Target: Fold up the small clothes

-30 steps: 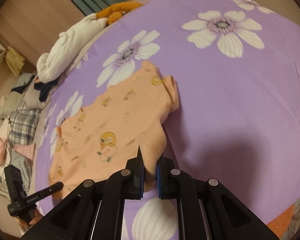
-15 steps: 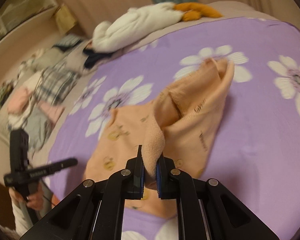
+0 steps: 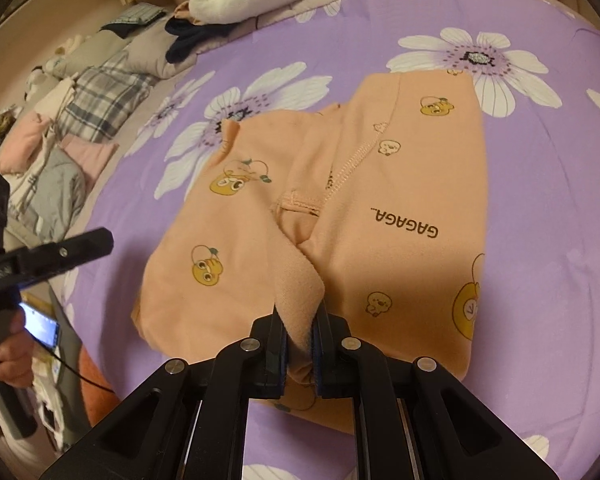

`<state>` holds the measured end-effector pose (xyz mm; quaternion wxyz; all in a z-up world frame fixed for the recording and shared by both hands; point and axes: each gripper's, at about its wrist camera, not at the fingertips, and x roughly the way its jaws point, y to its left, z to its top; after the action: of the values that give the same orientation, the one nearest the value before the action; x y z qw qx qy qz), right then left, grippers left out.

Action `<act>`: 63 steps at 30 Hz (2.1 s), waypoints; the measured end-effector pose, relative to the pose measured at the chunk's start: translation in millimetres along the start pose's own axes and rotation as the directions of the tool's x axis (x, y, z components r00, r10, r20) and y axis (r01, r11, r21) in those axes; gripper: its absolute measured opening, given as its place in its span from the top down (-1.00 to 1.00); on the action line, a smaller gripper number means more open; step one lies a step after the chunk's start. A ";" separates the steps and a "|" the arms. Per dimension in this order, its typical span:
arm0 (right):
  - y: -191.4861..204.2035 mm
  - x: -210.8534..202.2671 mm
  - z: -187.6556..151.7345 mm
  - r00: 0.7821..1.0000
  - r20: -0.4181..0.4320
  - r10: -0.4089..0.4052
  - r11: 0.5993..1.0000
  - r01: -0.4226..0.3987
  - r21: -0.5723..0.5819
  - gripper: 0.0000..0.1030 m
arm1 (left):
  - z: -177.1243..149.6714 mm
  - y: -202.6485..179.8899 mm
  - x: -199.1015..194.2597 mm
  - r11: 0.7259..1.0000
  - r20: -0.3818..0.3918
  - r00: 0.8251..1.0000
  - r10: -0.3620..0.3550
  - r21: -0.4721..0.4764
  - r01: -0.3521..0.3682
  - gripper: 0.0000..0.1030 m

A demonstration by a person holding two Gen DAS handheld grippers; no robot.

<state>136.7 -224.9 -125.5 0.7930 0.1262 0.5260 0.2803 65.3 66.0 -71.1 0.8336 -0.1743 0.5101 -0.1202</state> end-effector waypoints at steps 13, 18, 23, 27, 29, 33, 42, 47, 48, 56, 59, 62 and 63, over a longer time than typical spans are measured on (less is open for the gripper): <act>-14.7 -40.1 -7.6 0.999 0.035 0.041 0.997 -0.043 0.060 -0.09 | 52.2 -63.4 33.9 0.974 -0.054 0.980 -0.192 0.113 0.197 -0.66; -38.8 -63.1 -14.5 0.995 0.086 -0.049 0.990 0.037 0.139 -0.21 | 60.1 -84.0 77.9 0.965 -0.156 0.967 -0.200 0.139 0.222 -0.66; -61.2 -72.7 -20.5 0.988 0.108 -0.108 0.972 0.082 0.220 -0.21 | 58.1 -100.1 119.2 0.961 -0.223 0.956 -0.189 0.159 0.227 -0.63; -73.1 -74.2 -25.0 0.986 0.105 -0.132 0.962 0.101 0.254 -0.21 | 55.2 -106.8 143.3 0.963 -0.263 0.948 -0.177 0.152 0.222 -0.48; -75.4 -74.6 -27.3 0.985 0.102 -0.138 0.959 0.107 0.262 -0.21 | 54.9 -108.8 148.0 0.963 -0.260 0.949 -0.177 0.155 0.222 -0.46; -79.1 -70.9 -29.5 0.987 0.092 -0.135 0.955 0.104 0.277 -0.21 | 55.1 -110.6 153.9 0.965 -0.250 0.955 -0.159 0.165 0.204 0.06; -80.8 -67.4 -30.9 0.990 0.069 -0.126 0.951 0.100 0.293 -0.21 | 53.1 -121.9 124.7 0.962 -0.180 0.972 -0.148 0.200 0.184 0.75; -77.6 -69.4 -28.5 0.989 0.076 -0.127 0.956 0.101 0.276 -0.21 | 61.0 -124.2 87.9 0.954 -0.122 0.985 -0.120 0.262 0.148 0.75; -76.1 -70.1 -27.1 0.989 0.080 -0.125 0.958 0.099 0.271 -0.21 | 62.5 -121.0 82.2 0.955 -0.111 0.987 -0.116 0.261 0.142 0.75; -64.1 -62.4 -18.1 0.991 0.078 -0.108 0.970 0.088 0.226 -0.21 | 66.1 -72.6 56.1 0.969 -0.054 0.998 -0.026 0.245 0.038 0.75; -58.3 -58.3 -15.3 0.992 0.071 -0.103 0.974 0.086 0.208 -0.21 | 62.2 -51.9 60.6 0.978 -0.073 0.997 0.001 0.206 0.014 0.75; -53.7 -56.3 -13.5 0.992 0.066 -0.104 0.977 0.089 0.192 -0.21 | 55.6 -39.8 62.2 0.984 -0.082 0.997 0.004 0.179 0.011 0.74; -52.4 -55.1 -12.7 0.993 0.063 -0.102 0.978 0.088 0.187 -0.21 | 53.4 -36.7 63.0 0.985 -0.081 0.997 0.008 0.172 0.006 0.74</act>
<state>125.6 -300.5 -114.7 0.8089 0.1836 0.5261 0.1877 140.4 17.8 -84.5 0.8241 -0.0963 0.5315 -0.1704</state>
